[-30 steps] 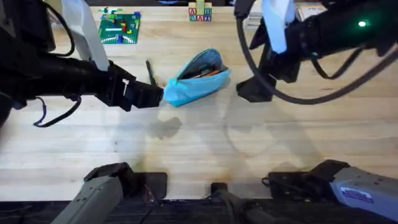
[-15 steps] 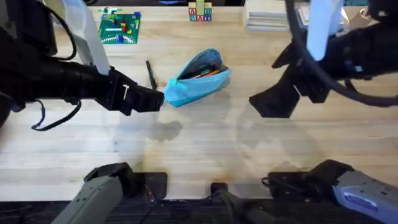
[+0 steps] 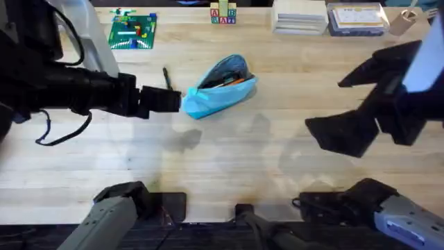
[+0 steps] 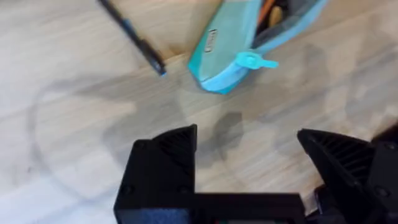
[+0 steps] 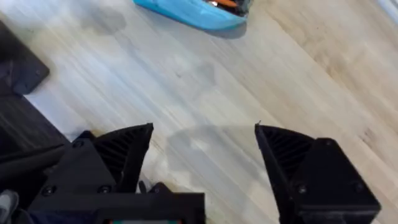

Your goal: Unzip the bag, pick up the pens from the table one at a time and place them inside, then zip the bag closed.

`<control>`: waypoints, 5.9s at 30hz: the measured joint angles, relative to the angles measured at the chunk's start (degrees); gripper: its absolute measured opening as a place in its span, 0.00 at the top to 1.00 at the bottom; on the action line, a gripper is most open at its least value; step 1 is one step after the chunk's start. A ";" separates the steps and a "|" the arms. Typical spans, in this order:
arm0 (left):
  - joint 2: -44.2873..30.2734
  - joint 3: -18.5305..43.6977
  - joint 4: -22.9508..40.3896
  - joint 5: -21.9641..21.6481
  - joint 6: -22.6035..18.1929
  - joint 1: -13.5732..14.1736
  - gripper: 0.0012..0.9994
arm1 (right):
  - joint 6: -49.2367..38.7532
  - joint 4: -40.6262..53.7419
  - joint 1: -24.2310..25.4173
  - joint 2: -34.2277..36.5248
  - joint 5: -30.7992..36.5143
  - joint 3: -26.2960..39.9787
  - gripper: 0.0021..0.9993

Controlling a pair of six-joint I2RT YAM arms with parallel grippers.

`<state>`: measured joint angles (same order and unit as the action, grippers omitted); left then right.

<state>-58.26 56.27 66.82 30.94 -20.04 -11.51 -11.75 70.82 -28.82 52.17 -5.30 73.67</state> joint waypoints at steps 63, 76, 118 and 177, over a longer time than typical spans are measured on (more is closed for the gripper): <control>-46.33 17.62 -12.75 -27.39 38.91 9.94 0.00 | 0.66 4.47 0.00 -1.83 0.63 0.00 0.00; -48.19 17.62 -15.73 -30.96 42.88 11.02 0.00 | 0.66 4.47 0.00 -1.83 0.63 0.00 0.00; -49.47 18.14 -17.69 -34.60 44.54 14.99 0.95 | 0.66 4.47 0.00 -1.83 0.63 0.00 0.00; -12.92 19.87 -12.64 -27.86 19.12 18.16 0.96 | 0.68 4.45 0.00 -1.83 0.63 0.00 0.00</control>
<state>-71.18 76.14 54.17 3.08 -0.92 6.65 -11.07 75.27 -28.82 50.35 -4.67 73.67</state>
